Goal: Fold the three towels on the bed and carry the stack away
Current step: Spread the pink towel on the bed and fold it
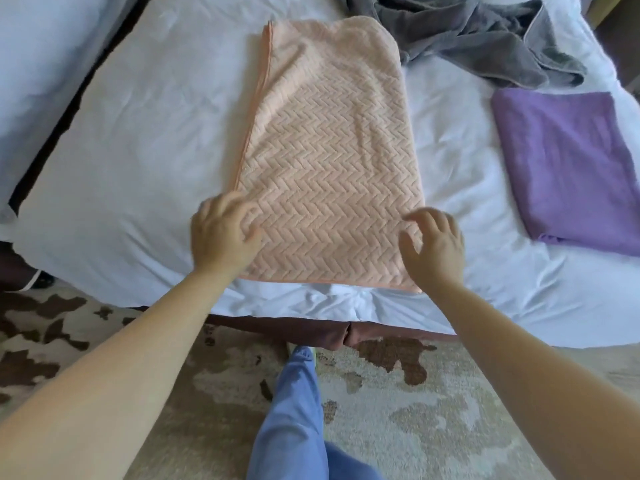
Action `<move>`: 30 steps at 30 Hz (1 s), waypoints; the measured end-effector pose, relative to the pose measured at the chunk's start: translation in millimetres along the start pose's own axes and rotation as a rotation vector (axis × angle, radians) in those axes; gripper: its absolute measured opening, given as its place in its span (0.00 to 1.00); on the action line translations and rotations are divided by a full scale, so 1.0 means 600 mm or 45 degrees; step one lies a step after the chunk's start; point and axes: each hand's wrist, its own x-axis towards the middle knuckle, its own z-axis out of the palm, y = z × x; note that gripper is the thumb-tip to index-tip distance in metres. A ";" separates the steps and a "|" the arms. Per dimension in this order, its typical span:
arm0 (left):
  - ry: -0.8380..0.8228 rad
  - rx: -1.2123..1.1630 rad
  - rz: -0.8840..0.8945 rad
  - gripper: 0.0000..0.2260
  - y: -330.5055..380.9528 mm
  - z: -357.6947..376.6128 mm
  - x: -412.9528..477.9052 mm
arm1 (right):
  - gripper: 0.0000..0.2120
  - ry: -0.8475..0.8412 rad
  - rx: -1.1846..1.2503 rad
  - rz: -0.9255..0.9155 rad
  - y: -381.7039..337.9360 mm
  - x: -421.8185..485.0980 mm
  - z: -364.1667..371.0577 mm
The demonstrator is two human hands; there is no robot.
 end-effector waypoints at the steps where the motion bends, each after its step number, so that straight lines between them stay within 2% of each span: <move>1: 0.019 -0.006 0.110 0.15 0.025 0.016 0.028 | 0.17 -0.030 0.030 -0.059 -0.018 0.028 0.019; 3: -0.127 0.031 0.247 0.20 0.070 0.059 0.069 | 0.26 -0.212 0.006 -0.138 -0.053 0.075 0.067; 6: -0.382 0.247 0.161 0.26 0.069 0.126 0.074 | 0.32 -0.463 -0.189 -0.122 -0.043 0.090 0.134; 8: -0.412 0.387 0.106 0.28 0.030 0.148 0.049 | 0.33 -0.472 -0.333 -0.071 -0.005 0.075 0.148; 11: -0.448 0.407 -0.006 0.29 -0.012 0.135 0.038 | 0.33 -0.385 -0.368 0.108 0.030 0.070 0.126; 13: -0.423 0.410 -0.092 0.29 -0.014 0.118 0.052 | 0.31 -0.301 -0.304 0.200 0.027 0.087 0.103; 15: -0.337 0.329 -0.110 0.30 0.010 0.110 0.093 | 0.29 -0.248 -0.224 0.108 0.001 0.128 0.098; 18: -0.325 0.161 0.055 0.27 0.067 0.135 0.188 | 0.29 -0.360 -0.159 -0.087 -0.055 0.213 0.131; 20: -0.401 0.175 0.140 0.26 0.077 0.169 0.244 | 0.31 -0.476 -0.173 -0.140 -0.070 0.267 0.167; 23: -0.494 0.346 0.189 0.28 0.028 0.202 0.291 | 0.34 -0.619 -0.311 -0.188 -0.021 0.331 0.195; 25: -0.483 0.415 0.211 0.29 -0.005 0.200 0.308 | 0.36 -0.634 -0.406 -0.091 0.027 0.363 0.187; 27: -0.392 0.359 0.230 0.28 -0.018 0.193 0.334 | 0.36 -0.583 -0.455 0.003 0.048 0.391 0.172; 30: -0.160 0.184 0.278 0.25 0.010 0.203 0.417 | 0.32 -0.435 -0.387 -0.053 0.022 0.450 0.179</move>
